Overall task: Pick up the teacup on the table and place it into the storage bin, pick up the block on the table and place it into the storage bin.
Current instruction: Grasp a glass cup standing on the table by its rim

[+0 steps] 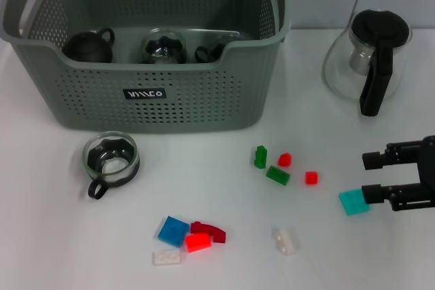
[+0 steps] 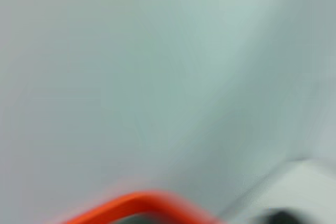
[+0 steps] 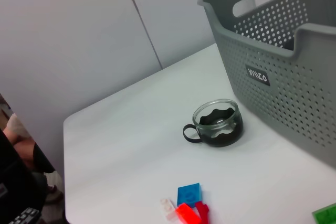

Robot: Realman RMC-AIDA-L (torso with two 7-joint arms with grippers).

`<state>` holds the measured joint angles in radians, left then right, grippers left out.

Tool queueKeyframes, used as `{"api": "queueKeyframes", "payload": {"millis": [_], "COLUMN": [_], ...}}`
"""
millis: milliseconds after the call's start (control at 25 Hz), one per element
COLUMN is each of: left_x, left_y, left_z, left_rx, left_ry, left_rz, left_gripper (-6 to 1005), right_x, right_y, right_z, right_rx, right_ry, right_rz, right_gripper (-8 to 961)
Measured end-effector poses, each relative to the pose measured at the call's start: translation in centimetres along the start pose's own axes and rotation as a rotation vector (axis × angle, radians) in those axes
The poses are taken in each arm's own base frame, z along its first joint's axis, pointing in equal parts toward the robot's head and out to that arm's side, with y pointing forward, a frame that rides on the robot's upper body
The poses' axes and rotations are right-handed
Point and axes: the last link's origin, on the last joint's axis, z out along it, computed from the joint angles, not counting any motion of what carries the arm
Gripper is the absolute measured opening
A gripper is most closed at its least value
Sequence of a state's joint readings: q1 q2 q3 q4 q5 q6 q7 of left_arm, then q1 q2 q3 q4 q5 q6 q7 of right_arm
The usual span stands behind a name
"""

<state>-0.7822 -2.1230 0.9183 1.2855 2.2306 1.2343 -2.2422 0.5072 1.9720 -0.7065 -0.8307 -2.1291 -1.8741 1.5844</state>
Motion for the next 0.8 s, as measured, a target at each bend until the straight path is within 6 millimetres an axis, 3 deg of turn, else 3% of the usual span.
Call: {"api": "queueKeyframes", "payload": {"millis": [200,320,360,400,600,800], "left_x": [-1.1,-2.4,-3.8,-3.8,-7.4,-11.3], "left_y": [4.8,6.3,7.0,7.0,7.2,7.0], "left_z": [-5.4,-7.1,-7.7,-7.7,-7.7,-6.3], "left_rx": [-0.303,-0.348,-0.381,-0.381,-0.400,-0.374], "left_ry": [0.061,0.023,-0.025,-0.025,-0.187,-0.463], "left_rz": [0.206,0.311,0.345,0.345,0.332,0.346], "left_gripper": [828,824,823,823,822,821], "right_x": [-0.2,-0.2,-0.2,-0.2,0.1,0.4], "right_y": [-0.2,-0.3,-0.3,-0.3,-0.1,-0.2], "right_z": [0.1,0.0,0.0,0.1,0.6,0.6], "right_rx": [0.008,0.015,0.017,0.016,0.002,0.011], "right_ry": [0.002,-0.002,-0.004,-0.004,-0.005,-0.008], "right_rz": [-0.006,-0.005,-0.004,-0.003,0.011,0.025], "right_gripper": [714,714,714,714,713,713]}}
